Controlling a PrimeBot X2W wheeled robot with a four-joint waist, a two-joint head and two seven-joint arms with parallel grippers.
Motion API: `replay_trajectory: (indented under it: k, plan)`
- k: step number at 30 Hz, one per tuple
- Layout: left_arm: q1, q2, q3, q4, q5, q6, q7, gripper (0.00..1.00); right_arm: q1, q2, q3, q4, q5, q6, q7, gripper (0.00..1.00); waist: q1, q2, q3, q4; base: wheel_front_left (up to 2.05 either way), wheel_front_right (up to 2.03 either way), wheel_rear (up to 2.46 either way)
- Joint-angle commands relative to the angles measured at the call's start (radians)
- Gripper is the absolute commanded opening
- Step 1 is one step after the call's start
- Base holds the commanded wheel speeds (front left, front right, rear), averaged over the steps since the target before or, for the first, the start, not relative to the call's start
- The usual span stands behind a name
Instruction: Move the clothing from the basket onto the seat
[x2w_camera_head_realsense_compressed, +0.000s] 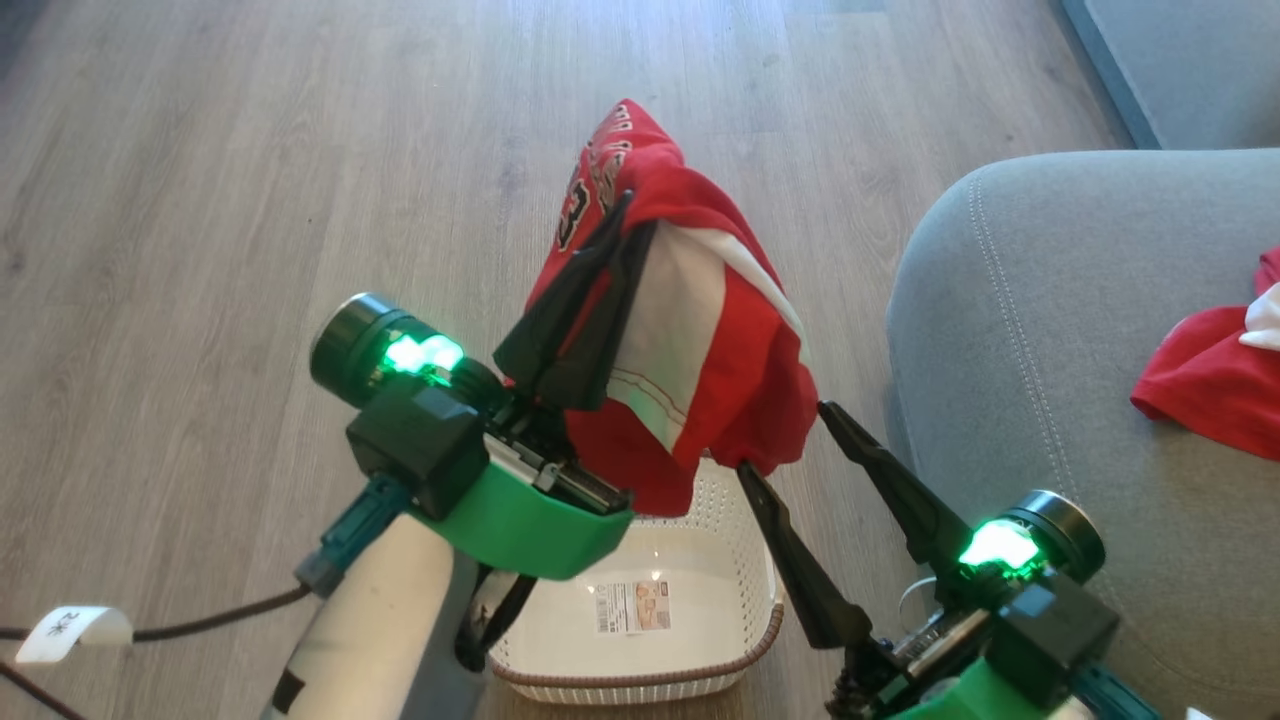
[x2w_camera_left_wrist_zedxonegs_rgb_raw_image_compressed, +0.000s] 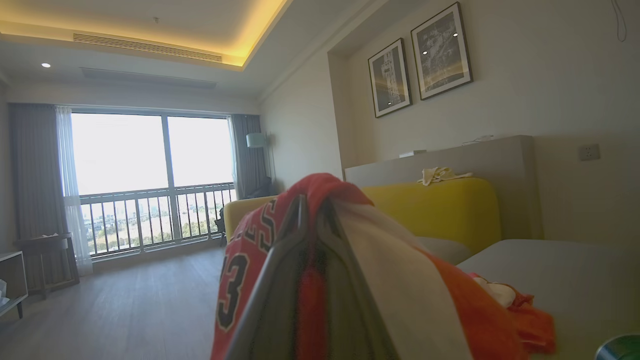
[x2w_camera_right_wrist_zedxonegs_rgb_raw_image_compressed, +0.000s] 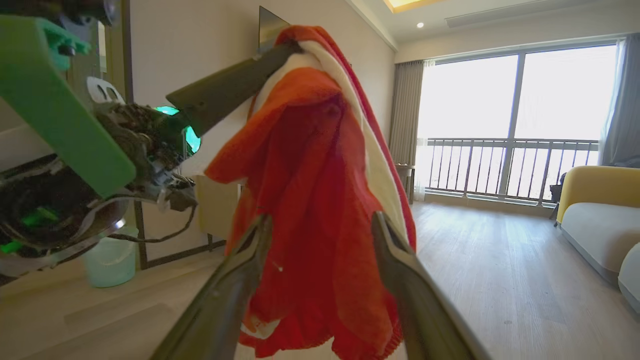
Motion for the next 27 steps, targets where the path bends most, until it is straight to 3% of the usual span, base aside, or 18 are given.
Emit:
replay_trajectory:
  k: [1,14,27]
  plan:
    - [-0.034,0.008,0.025,-0.038,-0.002,0.000,-0.005,0.00,-0.057,0.004,0.019,-0.001,-0.009,0.000,-0.006,1.00,0.0000,0.0000,-0.001,0.001,0.00,0.00,0.00]
    - [-0.049,0.008,-0.028,-0.042,0.017,-0.002,-0.005,0.00,-0.194,-0.010,0.090,0.126,0.049,0.000,-0.006,1.00,0.0000,0.0000,0.006,0.021,0.00,0.00,0.00]
    - [-0.058,0.008,-0.085,-0.043,0.025,-0.017,-0.005,0.00,-0.278,0.017,0.153,0.230,-0.011,0.000,-0.006,1.00,0.0000,0.0000,0.007,0.027,0.00,0.00,0.00]
